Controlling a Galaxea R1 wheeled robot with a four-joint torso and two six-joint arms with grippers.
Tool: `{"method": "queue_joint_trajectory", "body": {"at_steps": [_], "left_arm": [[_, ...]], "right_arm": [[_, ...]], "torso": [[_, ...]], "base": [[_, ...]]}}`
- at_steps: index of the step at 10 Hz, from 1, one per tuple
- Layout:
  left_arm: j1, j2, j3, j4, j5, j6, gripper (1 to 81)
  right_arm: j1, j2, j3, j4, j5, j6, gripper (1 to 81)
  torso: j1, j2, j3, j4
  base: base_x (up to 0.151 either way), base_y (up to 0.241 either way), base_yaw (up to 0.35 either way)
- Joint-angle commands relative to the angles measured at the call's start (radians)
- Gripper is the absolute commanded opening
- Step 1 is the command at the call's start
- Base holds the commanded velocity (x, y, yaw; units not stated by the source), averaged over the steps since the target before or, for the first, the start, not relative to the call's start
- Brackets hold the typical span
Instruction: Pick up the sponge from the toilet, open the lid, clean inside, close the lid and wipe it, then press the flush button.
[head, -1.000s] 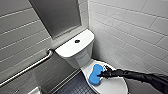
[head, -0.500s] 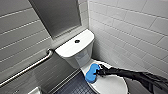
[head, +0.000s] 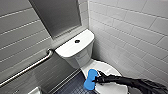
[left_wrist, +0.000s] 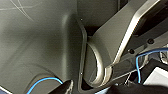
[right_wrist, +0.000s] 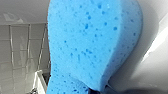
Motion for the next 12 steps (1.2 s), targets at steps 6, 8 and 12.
{"method": "queue_joint_trajectory", "body": {"at_steps": [6,8,12], "left_arm": [[0.001,-0.018,0.016,-0.004,0.090,0.008,81.1],[0.001,-0.018,0.016,-0.004,0.090,0.008,81.1],[0.001,-0.021,0.015,-0.005,0.088,0.022,81.1]], "right_arm": [[-0.036,-0.365,0.350,-0.016,-0.032,0.016,1.0],[-0.078,-0.465,0.436,-0.018,-0.003,0.016,1.0],[-0.157,-0.761,0.699,-0.021,0.104,0.016,1.0]], "torso": [[0.000,0.000,0.000,0.000],[0.000,0.000,0.000,0.000],[0.000,0.000,0.000,0.000]], "base": [[0.000,0.000,0.000],[0.000,0.000,0.000],[0.000,0.000,0.000]]}}
